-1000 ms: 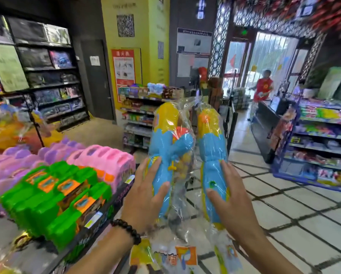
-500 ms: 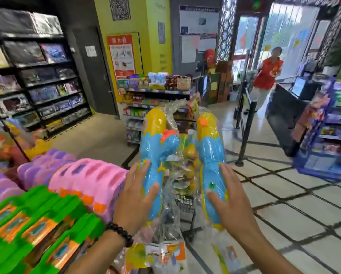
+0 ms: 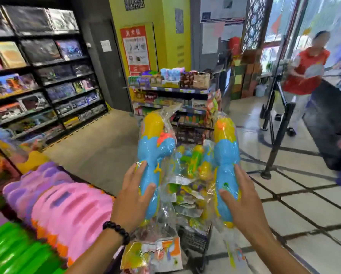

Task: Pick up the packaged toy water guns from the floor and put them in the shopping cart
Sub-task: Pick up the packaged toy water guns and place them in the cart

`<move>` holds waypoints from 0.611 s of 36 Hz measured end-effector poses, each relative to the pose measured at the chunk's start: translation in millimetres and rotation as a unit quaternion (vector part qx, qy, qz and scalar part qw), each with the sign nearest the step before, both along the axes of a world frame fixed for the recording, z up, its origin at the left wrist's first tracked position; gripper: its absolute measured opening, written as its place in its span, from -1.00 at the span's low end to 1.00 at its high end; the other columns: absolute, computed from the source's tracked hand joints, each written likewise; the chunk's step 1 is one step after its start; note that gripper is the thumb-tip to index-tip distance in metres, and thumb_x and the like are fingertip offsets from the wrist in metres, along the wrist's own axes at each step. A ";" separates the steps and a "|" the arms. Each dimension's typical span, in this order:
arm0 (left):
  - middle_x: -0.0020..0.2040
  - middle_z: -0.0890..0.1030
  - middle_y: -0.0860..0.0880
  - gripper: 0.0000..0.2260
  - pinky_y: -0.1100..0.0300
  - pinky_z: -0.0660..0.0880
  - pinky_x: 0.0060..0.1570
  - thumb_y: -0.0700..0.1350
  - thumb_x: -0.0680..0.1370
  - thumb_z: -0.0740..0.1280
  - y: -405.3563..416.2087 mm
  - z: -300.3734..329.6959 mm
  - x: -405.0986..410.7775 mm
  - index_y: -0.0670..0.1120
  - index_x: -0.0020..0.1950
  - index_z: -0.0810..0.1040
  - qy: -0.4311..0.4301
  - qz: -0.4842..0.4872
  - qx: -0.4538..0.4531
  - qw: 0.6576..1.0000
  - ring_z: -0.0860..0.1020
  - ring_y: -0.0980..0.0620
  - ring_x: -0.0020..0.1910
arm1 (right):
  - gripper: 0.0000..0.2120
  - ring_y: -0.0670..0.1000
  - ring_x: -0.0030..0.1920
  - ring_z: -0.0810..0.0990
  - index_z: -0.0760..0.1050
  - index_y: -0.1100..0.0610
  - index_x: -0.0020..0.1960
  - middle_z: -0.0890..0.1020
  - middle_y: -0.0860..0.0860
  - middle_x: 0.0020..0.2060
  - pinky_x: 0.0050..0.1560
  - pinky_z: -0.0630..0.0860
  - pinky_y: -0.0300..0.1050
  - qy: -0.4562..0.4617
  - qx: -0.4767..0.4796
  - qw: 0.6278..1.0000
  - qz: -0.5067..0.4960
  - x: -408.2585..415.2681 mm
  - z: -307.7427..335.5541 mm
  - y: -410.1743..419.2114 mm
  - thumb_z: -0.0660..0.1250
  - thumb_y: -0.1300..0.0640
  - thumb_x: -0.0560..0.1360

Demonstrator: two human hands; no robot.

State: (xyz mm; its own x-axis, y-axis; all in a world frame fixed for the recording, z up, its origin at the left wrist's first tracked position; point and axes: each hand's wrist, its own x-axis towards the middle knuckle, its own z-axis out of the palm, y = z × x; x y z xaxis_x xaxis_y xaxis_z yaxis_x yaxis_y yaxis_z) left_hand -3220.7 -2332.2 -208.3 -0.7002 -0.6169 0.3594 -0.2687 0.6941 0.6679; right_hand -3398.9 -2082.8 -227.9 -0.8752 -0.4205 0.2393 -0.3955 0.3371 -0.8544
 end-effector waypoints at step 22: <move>0.57 0.16 0.16 -0.44 0.10 0.44 0.30 0.19 0.60 0.26 -217.1 -115.3 -339.8 0.29 0.58 0.18 -0.099 -0.065 0.073 0.990 0.36 0.13 0.45 | -0.27 -0.10 0.58 0.19 0.20 0.01 0.62 0.24 -0.06 0.59 0.56 0.16 -0.09 -0.043 0.076 0.995 -0.054 -280.5 -74.5 -222.2 0.44 0.16 0.55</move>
State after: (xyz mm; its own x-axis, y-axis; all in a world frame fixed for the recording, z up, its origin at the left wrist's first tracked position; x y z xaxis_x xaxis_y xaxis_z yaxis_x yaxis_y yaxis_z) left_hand -3560.6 -2549.4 -323.6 -0.8244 -0.5531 0.1199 -0.3201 0.6304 0.7072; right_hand -3679.3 -2304.9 -302.4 -0.9316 -0.3486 0.1026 -0.2777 0.5008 -0.8198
